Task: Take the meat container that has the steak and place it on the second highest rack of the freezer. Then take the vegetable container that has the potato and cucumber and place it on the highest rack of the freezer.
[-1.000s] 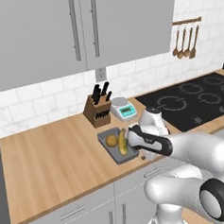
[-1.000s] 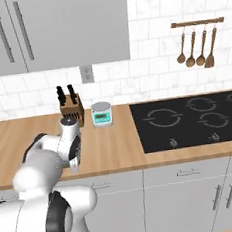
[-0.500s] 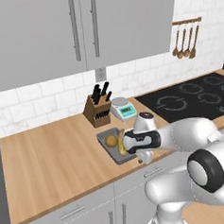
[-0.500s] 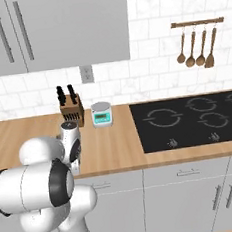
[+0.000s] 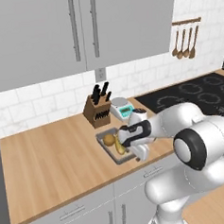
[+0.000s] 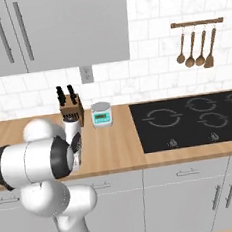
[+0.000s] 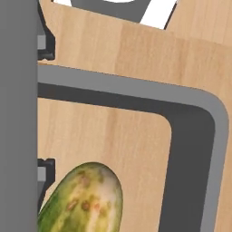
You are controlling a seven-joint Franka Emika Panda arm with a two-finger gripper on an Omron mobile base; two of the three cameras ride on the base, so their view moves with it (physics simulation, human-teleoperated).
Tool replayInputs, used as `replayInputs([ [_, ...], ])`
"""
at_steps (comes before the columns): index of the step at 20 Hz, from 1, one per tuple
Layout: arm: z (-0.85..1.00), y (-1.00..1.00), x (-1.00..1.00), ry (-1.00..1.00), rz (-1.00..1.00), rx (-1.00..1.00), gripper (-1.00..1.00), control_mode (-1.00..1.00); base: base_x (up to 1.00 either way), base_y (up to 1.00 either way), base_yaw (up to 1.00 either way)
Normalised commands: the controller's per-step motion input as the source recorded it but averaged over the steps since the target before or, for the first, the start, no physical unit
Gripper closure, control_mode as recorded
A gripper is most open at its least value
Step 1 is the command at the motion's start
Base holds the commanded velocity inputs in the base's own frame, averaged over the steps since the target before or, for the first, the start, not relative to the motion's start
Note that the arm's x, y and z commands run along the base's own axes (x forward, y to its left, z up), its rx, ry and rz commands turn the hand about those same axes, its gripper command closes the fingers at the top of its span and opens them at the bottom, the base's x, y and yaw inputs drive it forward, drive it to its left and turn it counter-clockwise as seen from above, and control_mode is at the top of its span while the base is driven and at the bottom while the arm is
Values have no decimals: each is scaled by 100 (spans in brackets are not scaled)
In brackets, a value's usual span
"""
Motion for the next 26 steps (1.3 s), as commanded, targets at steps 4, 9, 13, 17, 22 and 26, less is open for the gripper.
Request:
replayInputs([
  [4,-38,-2,-15,-8,0,0,100,-100,0,0,0],
  [9,-3,-10,-31,-16,-1,9,100,-100,0,0,0],
  [13,17,-23,-43,-18,-1,12,100,-100,0,0,0],
  [17,81,-16,-52,-18,0,4,100,-100,0,0,0],
  [22,100,0,-62,-16,6,-17,100,-100,0,0,0],
  [26,100,-6,-82,-6,8,-35,100,-100,0,0,0],
])
